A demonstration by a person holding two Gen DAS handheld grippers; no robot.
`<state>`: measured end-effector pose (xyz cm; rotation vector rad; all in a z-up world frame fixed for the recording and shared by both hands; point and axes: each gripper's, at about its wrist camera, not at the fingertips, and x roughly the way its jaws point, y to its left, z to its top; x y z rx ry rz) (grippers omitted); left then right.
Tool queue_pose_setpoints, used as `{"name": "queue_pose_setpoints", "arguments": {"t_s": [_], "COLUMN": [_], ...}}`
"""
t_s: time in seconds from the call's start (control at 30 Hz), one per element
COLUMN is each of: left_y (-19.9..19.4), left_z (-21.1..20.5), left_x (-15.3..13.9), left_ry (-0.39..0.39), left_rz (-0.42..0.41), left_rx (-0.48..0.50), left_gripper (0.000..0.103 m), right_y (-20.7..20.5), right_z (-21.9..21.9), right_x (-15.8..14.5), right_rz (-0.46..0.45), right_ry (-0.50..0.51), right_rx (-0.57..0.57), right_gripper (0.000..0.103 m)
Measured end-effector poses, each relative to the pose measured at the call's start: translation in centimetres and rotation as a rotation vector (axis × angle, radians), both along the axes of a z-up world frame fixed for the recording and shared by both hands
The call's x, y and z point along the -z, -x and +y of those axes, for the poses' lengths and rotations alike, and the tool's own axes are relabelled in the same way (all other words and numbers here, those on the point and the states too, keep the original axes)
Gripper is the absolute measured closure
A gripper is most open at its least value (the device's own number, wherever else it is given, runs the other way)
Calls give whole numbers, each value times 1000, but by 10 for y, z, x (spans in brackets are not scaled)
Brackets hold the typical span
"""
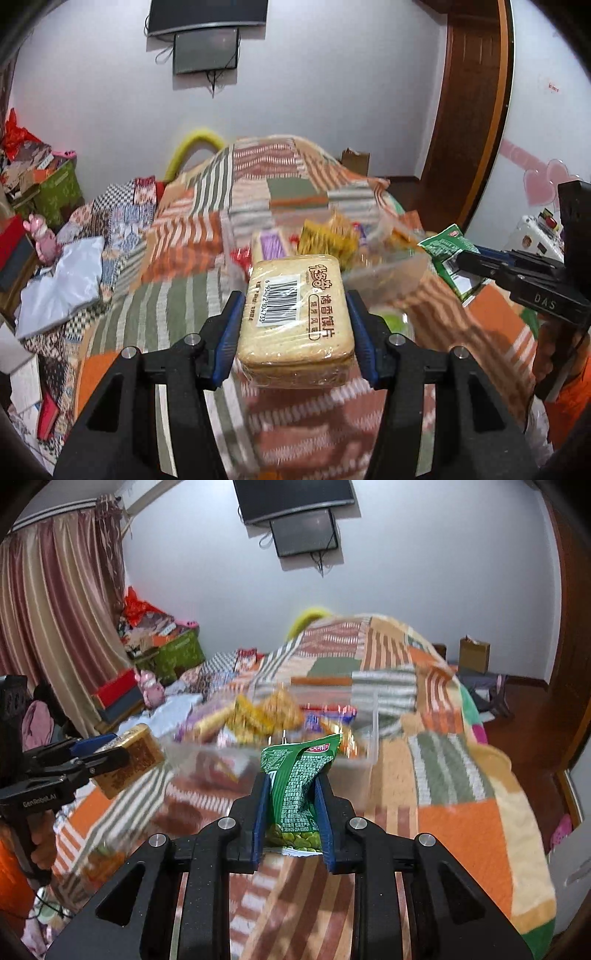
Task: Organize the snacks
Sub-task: 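Lower both packets into the clear box and open both tools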
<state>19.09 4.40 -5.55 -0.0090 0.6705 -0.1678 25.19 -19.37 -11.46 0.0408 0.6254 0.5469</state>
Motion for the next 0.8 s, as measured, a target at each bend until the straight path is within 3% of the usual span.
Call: {"name": "queue_pose_setpoints", "arguments": {"t_s": [0.33,0.6,0.8], "left_y": [-70,-125,-153], "left_z": [-2,-7,-24], "left_x": [-10,6,18], "left_ry": [41,66,54], "left_rz": [18,86,130], "left_rx": [-37,-33,-38], "left_gripper": [49,49,49], "right_y": [-41,-87,-103], "right_z": [13,27,38], "right_x": [-16,2,16], "right_rz": [-39,45,74], "right_ry": [-31,-33,24], "right_rx": [5,-10,-1], "right_gripper": [81,81,81]}}
